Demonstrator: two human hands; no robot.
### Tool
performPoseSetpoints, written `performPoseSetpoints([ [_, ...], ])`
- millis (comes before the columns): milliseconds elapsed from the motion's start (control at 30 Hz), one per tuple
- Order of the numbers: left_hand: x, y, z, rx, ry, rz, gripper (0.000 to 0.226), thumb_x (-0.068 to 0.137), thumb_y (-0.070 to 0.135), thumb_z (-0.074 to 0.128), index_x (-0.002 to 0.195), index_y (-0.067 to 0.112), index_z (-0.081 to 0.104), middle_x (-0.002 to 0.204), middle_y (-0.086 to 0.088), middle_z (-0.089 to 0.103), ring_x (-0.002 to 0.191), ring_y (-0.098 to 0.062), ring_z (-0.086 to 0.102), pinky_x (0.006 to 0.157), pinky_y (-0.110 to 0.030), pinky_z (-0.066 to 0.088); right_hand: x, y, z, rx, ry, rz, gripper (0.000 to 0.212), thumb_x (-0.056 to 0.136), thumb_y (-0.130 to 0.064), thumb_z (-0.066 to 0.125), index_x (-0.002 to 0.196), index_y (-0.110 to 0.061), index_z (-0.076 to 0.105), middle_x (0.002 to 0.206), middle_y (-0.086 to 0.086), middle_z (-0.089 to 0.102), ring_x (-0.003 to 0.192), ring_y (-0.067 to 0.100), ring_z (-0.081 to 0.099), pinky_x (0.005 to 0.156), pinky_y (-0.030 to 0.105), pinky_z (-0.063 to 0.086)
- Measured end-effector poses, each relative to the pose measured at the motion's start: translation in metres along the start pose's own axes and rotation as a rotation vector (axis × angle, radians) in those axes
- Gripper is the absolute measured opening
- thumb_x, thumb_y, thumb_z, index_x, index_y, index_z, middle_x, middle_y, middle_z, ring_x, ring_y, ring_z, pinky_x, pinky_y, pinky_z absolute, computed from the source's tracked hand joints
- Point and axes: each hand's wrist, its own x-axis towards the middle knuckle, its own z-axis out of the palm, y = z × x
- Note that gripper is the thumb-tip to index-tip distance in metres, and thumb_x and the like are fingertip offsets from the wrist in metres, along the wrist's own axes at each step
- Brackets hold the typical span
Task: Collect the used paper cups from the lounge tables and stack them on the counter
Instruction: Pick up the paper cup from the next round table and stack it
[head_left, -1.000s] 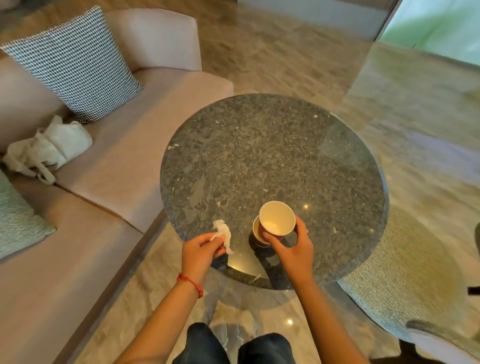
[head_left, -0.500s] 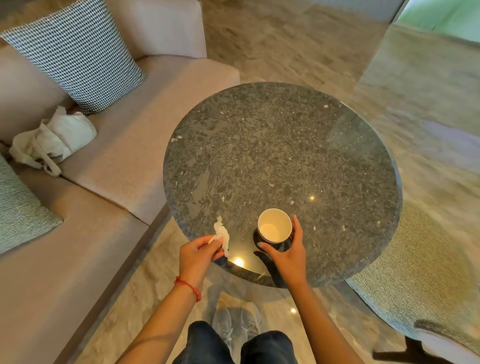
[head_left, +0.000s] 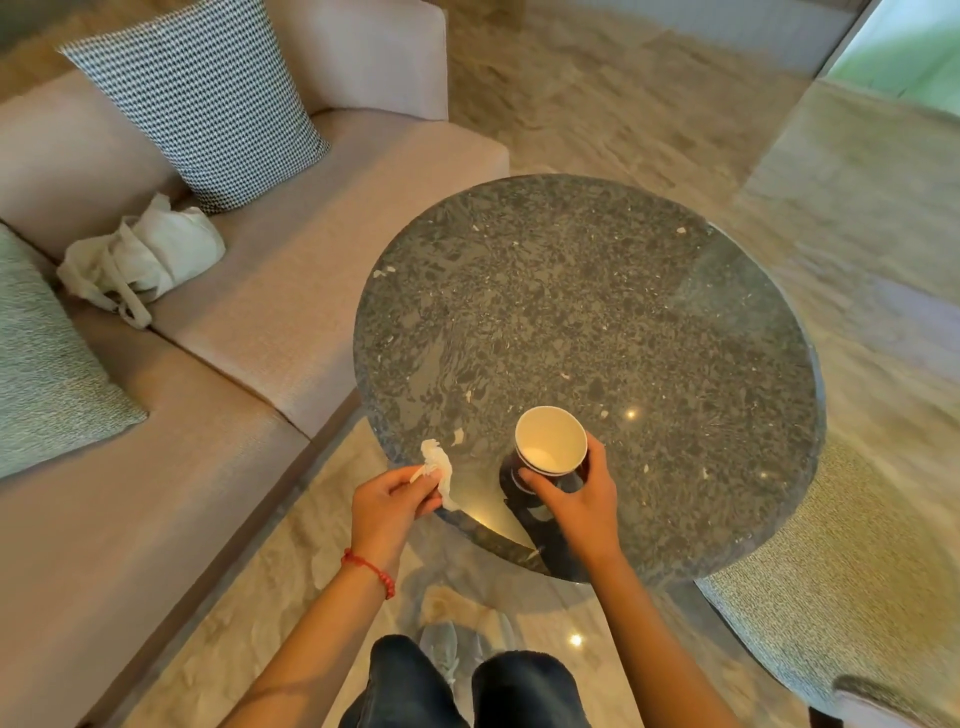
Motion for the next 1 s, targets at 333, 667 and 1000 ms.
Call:
performPoseSetpoints([
  [333, -0.019, -0.004, -0.042, -0.224, 0.310, 0.008, 0.005, 0.081, 0.007, 0.067, 0.079, 0.010, 0.070, 0.058, 0.007, 0.071, 0.057, -0.003, 0.067, 0.054, -0.011, 0.051, 0.015, -0.031, 0.041, -0.016, -0.405, -0.151, 0.067, 0.065, -0.017, 0.085, 0.110, -0.045, 0.045, 0.113, -0.025, 0.052, 0.101, -0.022, 0.048, 0.071, -0.002, 0.041],
  [667, -0.105, -0.039, -0.093, -0.499, 0.781, 0.044, 0.011, 0.080, 0.008, 0.068, 0.071, 0.014, 0.071, 0.056, 0.005, 0.069, 0.057, -0.005, 0.066, 0.068, -0.021, 0.056, -0.008, -0.057, 0.105, -0.115, -0.952, -0.346, 0.066, 0.063, -0.019, 0.086, 0.109, -0.046, 0.046, 0.111, -0.024, 0.054, 0.097, -0.019, 0.050, 0.073, -0.001, 0.040],
  [1000, -0.233, -0.108, -0.172, -0.831, 1.248, 0.110, 0.021, 0.082, 0.002, 0.065, 0.061, 0.005, 0.064, 0.045, 0.008, 0.056, 0.045, -0.002, 0.055, 0.056, -0.015, 0.053, -0.165, -0.071, 0.197, -0.142, -1.448, -0.527, 0.064, 0.056, -0.032, 0.089, 0.106, -0.042, 0.049, 0.109, -0.014, 0.059, 0.099, -0.006, 0.055, 0.076, 0.005, 0.042],
])
